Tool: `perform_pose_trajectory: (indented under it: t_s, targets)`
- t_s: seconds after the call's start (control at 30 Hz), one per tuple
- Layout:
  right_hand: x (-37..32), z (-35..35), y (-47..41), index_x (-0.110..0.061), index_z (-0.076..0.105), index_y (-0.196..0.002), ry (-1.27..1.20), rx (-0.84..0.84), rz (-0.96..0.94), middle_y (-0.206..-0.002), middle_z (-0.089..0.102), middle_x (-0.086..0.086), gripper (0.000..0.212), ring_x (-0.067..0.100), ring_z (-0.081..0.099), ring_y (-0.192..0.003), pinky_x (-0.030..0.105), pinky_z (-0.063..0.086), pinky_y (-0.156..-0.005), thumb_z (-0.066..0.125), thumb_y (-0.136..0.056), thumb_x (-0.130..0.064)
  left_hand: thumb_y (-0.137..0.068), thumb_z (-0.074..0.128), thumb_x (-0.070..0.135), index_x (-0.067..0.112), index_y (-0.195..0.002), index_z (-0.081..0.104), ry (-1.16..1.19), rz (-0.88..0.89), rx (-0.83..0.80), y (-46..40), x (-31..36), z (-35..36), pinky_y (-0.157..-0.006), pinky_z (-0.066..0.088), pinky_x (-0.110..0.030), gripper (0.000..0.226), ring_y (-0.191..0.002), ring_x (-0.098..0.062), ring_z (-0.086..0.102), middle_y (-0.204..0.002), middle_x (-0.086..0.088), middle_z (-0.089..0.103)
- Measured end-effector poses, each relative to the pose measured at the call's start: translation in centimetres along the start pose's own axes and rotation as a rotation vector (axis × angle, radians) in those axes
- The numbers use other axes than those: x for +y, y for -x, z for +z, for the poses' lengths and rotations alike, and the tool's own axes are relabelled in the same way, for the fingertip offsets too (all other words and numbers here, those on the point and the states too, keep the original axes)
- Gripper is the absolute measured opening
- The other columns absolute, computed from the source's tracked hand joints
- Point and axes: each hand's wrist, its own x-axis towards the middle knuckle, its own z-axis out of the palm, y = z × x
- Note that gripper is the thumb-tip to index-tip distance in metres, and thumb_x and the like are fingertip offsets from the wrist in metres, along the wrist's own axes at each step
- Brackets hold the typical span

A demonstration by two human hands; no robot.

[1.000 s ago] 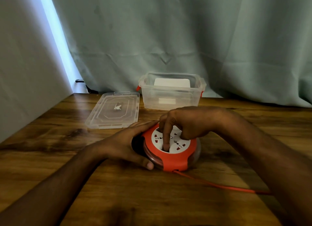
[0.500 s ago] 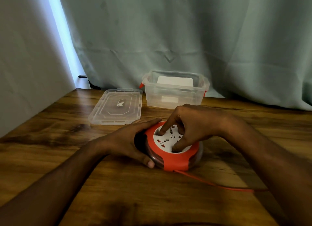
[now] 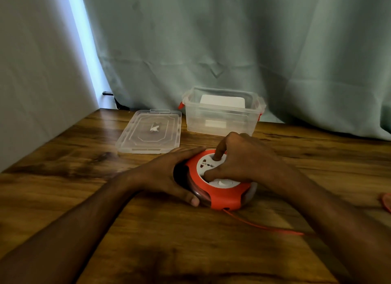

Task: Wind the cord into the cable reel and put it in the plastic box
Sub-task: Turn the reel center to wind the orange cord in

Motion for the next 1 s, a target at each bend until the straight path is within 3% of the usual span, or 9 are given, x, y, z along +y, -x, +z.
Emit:
perform_pose_trajectory:
  t_s: [0.1, 0.27, 0.4, 0.53, 0.6, 0.7, 0.8, 0.87, 1.0]
  targets:
    - [-0.2, 0.6, -0.1, -0.029, 0.062, -0.095, -0.036, 0.031, 0.072, -0.079, 0.054, -0.016, 0.072, 0.005, 0.054, -0.070, 0.030, 0.051, -0.060, 0.072, -0.050, -0.085, -0.049, 0.087, 0.073, 0.058, -0.155, 0.011, -0.020, -0.014, 0.012, -0.1, 0.1, 0.1, -0.115, 0.029, -0.021, 0.131, -0.143, 0.005, 0.029, -0.159, 0.032, 0.025]
    - [-0.5, 1.6, -0.1, -0.033, 0.031, -0.070, -0.004, 0.133, 0.106, -0.065, 0.043, -0.016, 0.068, 0.002, 0.043, -0.058, 0.023, 0.030, -0.049, 0.064, -0.053, -0.091, -0.051, 0.088, 0.070, 0.049, -0.159, 0.012, -0.021, -0.005, 0.007, -0.2, 0.2, 0.1, -0.120, 0.029, -0.028, 0.134, -0.148, -0.002, 0.027, -0.163, 0.025, 0.024]
    - [0.2, 0.6, -0.7, -0.032, 0.047, -0.073, 0.059, 0.033, 0.030, -0.073, 0.054, -0.014, 0.062, 0.007, 0.053, -0.065, 0.026, 0.040, -0.052, 0.061, -0.060, -0.092, -0.047, 0.087, 0.075, 0.050, -0.158, 0.014, -0.005, -0.001, 0.012, -0.1, 0.3, 0.0, -0.119, 0.031, -0.025, 0.135, -0.146, 0.003, 0.029, -0.161, 0.028, 0.026]
    - [1.1, -1.9, -0.8, -0.037, 0.063, -0.105, 0.030, -0.137, -0.204, -0.095, 0.064, -0.017, 0.032, 0.003, 0.060, -0.081, 0.021, 0.044, -0.060, 0.074, -0.083, -0.057, -0.044, 0.084, 0.081, 0.057, -0.155, 0.012, 0.007, -0.007, 0.006, -0.1, 0.3, 0.0, -0.118, 0.031, -0.024, 0.135, -0.144, 0.004, 0.029, -0.157, 0.033, 0.025]
    - [1.7, -3.1, -0.6, -0.043, 0.059, -0.120, -0.023, -0.251, -0.279, -0.109, 0.065, -0.019, 0.040, -0.009, 0.059, -0.080, 0.012, 0.040, -0.057, 0.078, -0.087, -0.033, -0.043, 0.083, 0.083, 0.056, -0.156, 0.011, 0.005, -0.010, -0.001, -0.2, 0.3, 0.0, -0.120, 0.032, -0.028, 0.136, -0.146, 0.001, 0.029, -0.160, 0.030, 0.024]
    - [2.5, -4.0, -0.2, -0.048, 0.060, -0.121, -0.059, -0.391, -0.322, -0.125, 0.060, -0.021, 0.052, -0.029, 0.048, -0.080, 0.009, 0.045, -0.054, 0.075, -0.087, -0.011, -0.042, 0.082, 0.084, 0.056, -0.156, 0.011, 0.019, -0.009, -0.004, -0.1, 0.2, 0.0, -0.120, 0.032, -0.028, 0.137, -0.145, 0.002, 0.030, -0.161, 0.028, 0.025]
    - [2.8, -4.4, -0.1, -0.054, 0.061, -0.120, -0.068, -0.432, -0.340, -0.131, 0.056, -0.023, 0.059, -0.015, 0.055, -0.082, 0.017, 0.047, -0.059, 0.074, -0.086, -0.007, -0.042, 0.082, 0.084, 0.055, -0.157, 0.011, 0.009, -0.008, -0.009, -0.2, 0.3, 0.0, -0.121, 0.031, -0.029, 0.138, -0.147, 0.000, 0.028, -0.162, 0.027, 0.023]
    - [2.8, -4.4, -0.1, -0.058, 0.062, -0.118, -0.065, -0.449, -0.352, -0.133, 0.053, -0.023, 0.062, -0.012, 0.055, -0.086, 0.014, 0.048, -0.059, 0.074, -0.087, -0.006, -0.042, 0.082, 0.084, 0.054, -0.157, 0.011, 0.010, -0.007, -0.012, -0.2, 0.3, 0.0, -0.120, 0.030, -0.026, 0.138, -0.146, 0.001, 0.027, -0.160, 0.031, 0.023]
    - [2.7, -4.3, 0.3, -0.053, 0.064, -0.121, -0.082, -0.460, -0.352, -0.119, 0.052, -0.025, 0.059, -0.036, 0.042, -0.077, -0.001, 0.039, -0.051, 0.071, -0.089, -0.003, -0.044, 0.085, 0.080, 0.055, -0.156, 0.011, 0.006, 0.001, -0.004, -0.1, 0.4, 0.0, -0.120, 0.031, -0.027, 0.136, -0.146, 0.002, 0.027, -0.159, 0.031, 0.023]
